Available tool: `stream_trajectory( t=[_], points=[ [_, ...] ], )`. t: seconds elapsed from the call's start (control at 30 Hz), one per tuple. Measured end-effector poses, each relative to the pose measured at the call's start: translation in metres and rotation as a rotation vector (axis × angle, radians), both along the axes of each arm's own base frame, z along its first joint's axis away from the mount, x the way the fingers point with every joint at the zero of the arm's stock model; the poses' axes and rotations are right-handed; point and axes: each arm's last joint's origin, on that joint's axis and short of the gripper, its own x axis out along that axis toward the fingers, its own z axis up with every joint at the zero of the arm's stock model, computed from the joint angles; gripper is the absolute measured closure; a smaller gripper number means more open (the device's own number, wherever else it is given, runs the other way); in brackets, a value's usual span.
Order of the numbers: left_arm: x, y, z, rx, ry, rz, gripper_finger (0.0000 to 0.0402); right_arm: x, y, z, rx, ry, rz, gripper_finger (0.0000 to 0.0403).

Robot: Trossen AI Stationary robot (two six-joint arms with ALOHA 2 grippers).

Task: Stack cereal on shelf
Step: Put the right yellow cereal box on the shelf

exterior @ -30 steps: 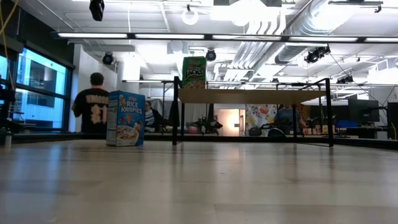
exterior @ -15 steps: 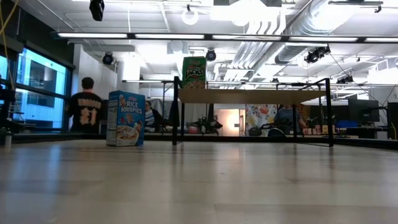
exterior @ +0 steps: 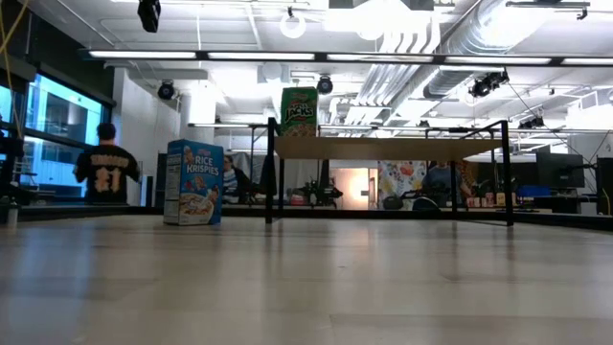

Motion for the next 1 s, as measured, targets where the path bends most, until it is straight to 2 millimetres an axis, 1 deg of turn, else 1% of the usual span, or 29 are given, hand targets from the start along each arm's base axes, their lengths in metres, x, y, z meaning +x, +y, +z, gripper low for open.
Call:
stream_trajectory(
  t=[0.23,0.37,0.57,1.0],
  points=[
    [0.0,0.0,0.0,0.0,0.0,0.0,0.0401,0.003,0.006,-0.011,-0.029,0.046,-0.006,0.0078],
    [0.0,0.0,0.0,0.0,0.0,0.0,0.0401,0.005,0.01,-0.018,-0.038,0.075,-0.009,0.009],
    [0.0,0.0,0.0,0.0,0.0,0.0,0.0401,0.008,0.013,-0.023,-0.045,0.081,-0.01,0.0124],
    [0.0,0.0,0.0,0.0,0.0,0.0,0.0401,0.008,0.013,-0.023,-0.038,0.071,-0.009,0.0211]
  ],
)
